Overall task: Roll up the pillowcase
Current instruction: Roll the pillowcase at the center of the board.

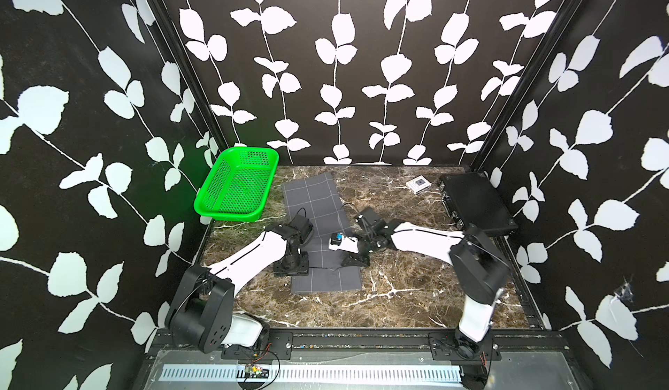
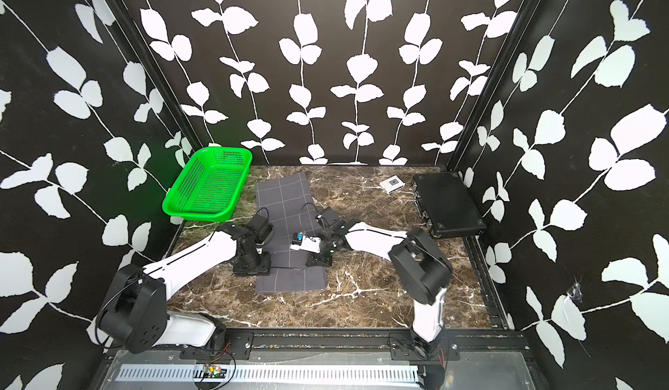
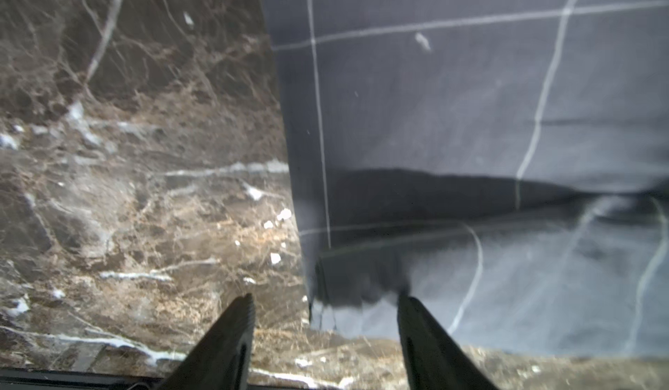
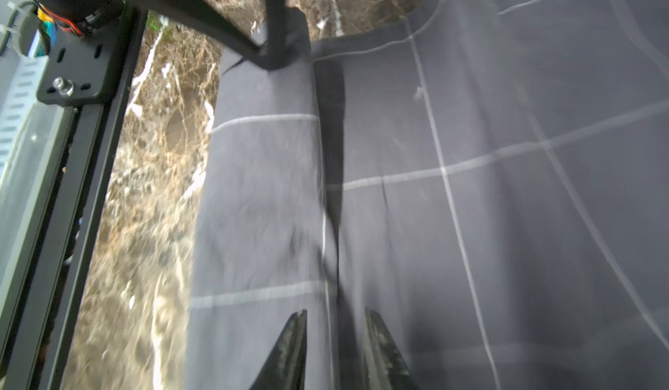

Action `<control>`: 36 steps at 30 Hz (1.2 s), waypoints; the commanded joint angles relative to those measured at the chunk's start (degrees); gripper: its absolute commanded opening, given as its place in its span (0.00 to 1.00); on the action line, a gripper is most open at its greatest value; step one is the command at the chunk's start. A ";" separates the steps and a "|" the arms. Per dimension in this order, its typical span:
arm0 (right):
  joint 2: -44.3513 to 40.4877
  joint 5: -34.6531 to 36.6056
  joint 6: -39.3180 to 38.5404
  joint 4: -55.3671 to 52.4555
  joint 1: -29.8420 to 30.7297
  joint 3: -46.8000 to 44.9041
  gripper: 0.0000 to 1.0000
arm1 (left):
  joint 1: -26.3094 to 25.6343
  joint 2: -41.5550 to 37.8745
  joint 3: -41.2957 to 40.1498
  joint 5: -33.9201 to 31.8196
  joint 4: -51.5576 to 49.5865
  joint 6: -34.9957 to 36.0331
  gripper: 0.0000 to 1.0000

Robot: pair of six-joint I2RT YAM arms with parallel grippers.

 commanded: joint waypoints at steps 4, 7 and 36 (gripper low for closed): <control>-2.10 7.71 -2.41 -0.78 -0.13 -5.36 0.28 | -0.02 2.07 -1.66 -3.31 0.56 -0.41 0.60; -0.12 8.15 -1.57 1.54 -0.08 -4.44 0.25 | 0.00 3.03 -2.62 -3.57 1.02 -0.48 0.57; -8.91 13.18 -1.88 3.72 1.05 -9.83 0.36 | -21.23 -3.06 8.82 -10.70 -10.60 -5.05 0.82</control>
